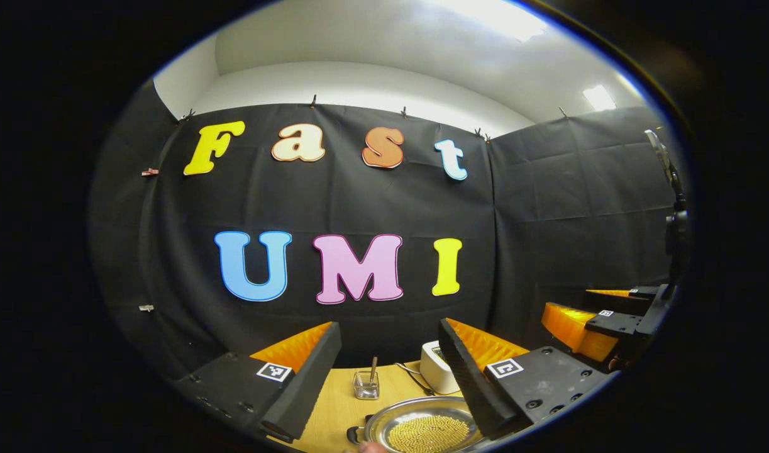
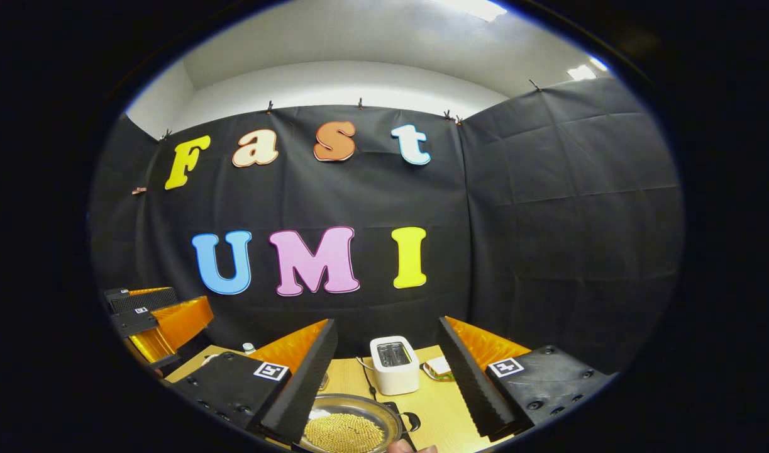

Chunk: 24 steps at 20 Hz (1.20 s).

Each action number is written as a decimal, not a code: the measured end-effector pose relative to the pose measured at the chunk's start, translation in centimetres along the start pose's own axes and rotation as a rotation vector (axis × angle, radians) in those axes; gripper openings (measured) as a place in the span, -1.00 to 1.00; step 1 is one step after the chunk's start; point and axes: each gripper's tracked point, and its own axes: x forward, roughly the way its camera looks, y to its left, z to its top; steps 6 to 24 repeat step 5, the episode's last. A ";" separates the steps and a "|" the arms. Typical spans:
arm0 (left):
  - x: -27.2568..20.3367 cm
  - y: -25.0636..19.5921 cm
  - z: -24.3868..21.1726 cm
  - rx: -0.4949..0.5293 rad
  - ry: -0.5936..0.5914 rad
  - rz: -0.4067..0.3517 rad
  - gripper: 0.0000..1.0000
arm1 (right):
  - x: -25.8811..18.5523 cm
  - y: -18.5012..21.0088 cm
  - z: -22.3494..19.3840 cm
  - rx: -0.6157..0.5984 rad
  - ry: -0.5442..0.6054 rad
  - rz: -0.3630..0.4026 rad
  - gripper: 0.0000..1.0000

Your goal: First push the handle of the pot to place it horizontally, then grasp the pot with both hands and set it on the induction cooktop.

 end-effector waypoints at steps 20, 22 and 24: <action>-0.2 0.1 -0.1 0.003 0.004 0.000 0.94 | 0.0 0.1 -0.2 -0.004 0.010 0.002 0.98; -0.2 0.1 -0.1 0.003 0.004 0.000 0.94 | 0.0 0.1 -0.2 -0.004 0.010 0.002 0.98; -0.2 0.1 -0.1 0.003 0.004 0.000 0.94 | 0.0 0.1 -0.2 -0.004 0.010 0.002 0.98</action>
